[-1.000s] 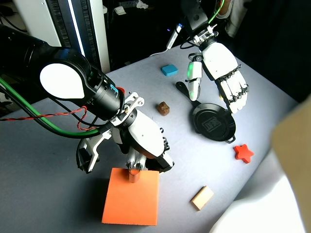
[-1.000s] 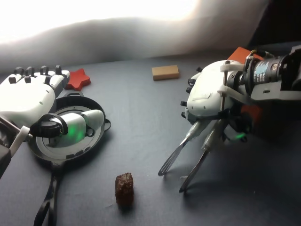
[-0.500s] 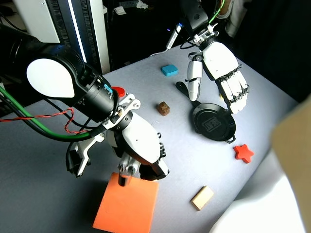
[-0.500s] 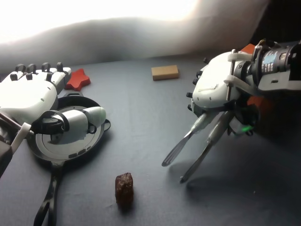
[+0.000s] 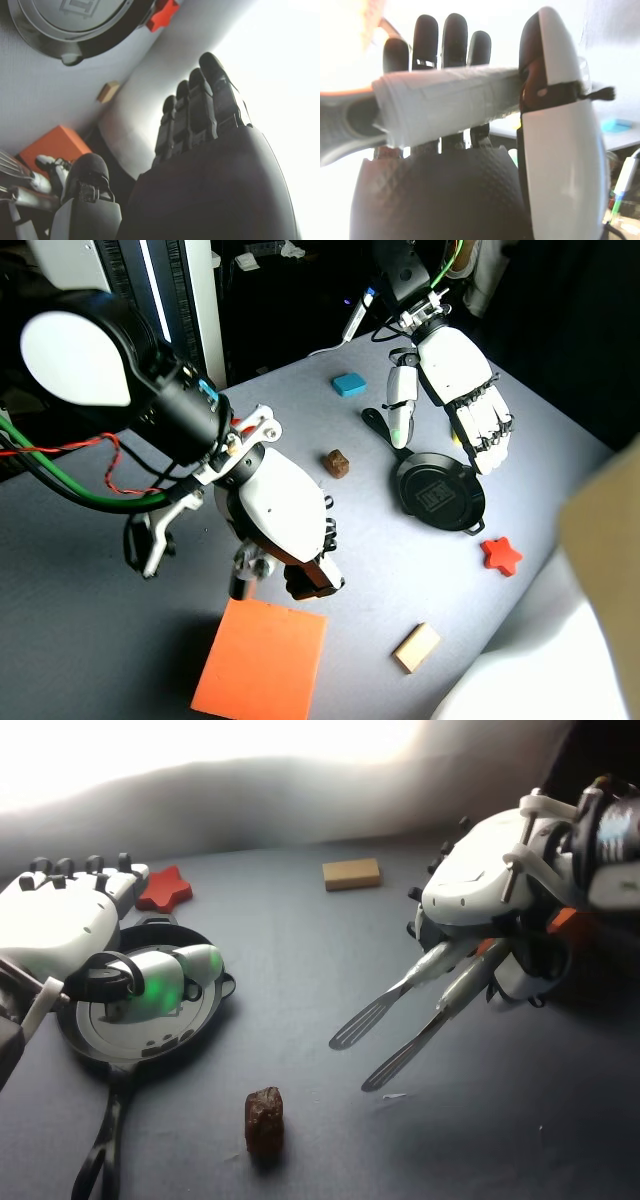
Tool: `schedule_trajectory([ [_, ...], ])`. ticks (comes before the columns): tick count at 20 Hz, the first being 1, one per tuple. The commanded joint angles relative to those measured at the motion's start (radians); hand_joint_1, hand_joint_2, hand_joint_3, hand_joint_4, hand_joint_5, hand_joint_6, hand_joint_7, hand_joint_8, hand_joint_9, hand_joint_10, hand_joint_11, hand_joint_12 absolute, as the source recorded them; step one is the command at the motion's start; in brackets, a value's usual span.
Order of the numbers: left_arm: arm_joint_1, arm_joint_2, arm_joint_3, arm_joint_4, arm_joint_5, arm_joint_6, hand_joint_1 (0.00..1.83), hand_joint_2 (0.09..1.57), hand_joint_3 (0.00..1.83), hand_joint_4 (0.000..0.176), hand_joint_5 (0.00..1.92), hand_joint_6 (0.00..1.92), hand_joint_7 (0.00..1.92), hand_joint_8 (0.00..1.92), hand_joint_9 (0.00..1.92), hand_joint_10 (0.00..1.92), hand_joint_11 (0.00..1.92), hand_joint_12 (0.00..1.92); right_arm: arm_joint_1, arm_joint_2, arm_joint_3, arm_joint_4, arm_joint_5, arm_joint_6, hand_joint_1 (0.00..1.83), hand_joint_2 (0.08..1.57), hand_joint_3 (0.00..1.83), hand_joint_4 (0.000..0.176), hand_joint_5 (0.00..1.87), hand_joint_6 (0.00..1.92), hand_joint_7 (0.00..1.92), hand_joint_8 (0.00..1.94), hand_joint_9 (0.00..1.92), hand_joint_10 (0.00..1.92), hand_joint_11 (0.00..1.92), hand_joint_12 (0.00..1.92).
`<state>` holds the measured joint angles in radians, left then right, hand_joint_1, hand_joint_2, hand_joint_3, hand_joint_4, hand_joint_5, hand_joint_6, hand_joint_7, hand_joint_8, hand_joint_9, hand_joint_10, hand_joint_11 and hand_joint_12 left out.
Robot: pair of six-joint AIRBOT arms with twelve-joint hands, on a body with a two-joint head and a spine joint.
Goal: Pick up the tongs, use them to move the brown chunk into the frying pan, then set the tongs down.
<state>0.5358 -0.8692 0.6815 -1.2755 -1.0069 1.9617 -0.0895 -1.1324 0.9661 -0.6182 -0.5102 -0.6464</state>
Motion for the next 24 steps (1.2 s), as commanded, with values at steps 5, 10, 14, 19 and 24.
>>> schedule_trajectory([
  [5,-0.018,0.005,0.006,0.069,-0.072,-0.010,0.00,1.19,0.00,0.023,0.12,0.01,0.14,0.01,0.15,0.01,0.00,0.67,0.042,0.036,-0.091,-0.175,-0.013,0.233,1.14,1.11,0.00,0.000,0.68,0.52,0.96,0.04,0.63,0.68,0.31,1.53],
  [10,-0.021,0.005,0.027,0.064,-0.072,-0.012,0.00,1.19,0.00,0.016,0.11,0.00,0.14,0.00,0.15,0.01,0.00,0.61,0.067,0.041,-0.138,-0.198,-0.093,0.351,1.15,1.09,0.00,0.000,0.65,0.58,0.96,0.04,0.62,0.72,0.29,1.54],
  [14,-0.022,0.007,0.047,0.064,-0.065,-0.022,0.00,1.20,0.00,0.024,0.09,0.00,0.11,0.00,0.12,0.00,0.00,0.58,0.050,0.024,-0.177,-0.329,-0.174,0.504,1.14,1.10,0.00,0.000,0.67,0.59,0.97,0.05,0.62,0.72,0.29,1.54],
  [19,-0.032,0.007,0.067,0.064,-0.058,-0.026,0.00,1.20,0.00,0.026,0.09,0.00,0.12,0.00,0.12,0.00,0.00,0.57,0.010,-0.024,-0.215,-0.388,-0.273,0.716,1.16,1.10,0.00,0.000,0.67,0.56,0.97,0.04,0.61,0.70,0.28,1.54],
  [24,-0.037,0.017,0.076,0.050,-0.057,-0.035,0.00,1.21,0.00,0.024,0.06,0.00,0.09,0.00,0.10,0.00,0.00,0.50,-0.037,-0.061,-0.255,-0.612,-0.327,0.943,1.15,1.09,0.00,0.000,0.68,0.55,0.96,0.04,0.61,0.70,0.27,1.55],
])
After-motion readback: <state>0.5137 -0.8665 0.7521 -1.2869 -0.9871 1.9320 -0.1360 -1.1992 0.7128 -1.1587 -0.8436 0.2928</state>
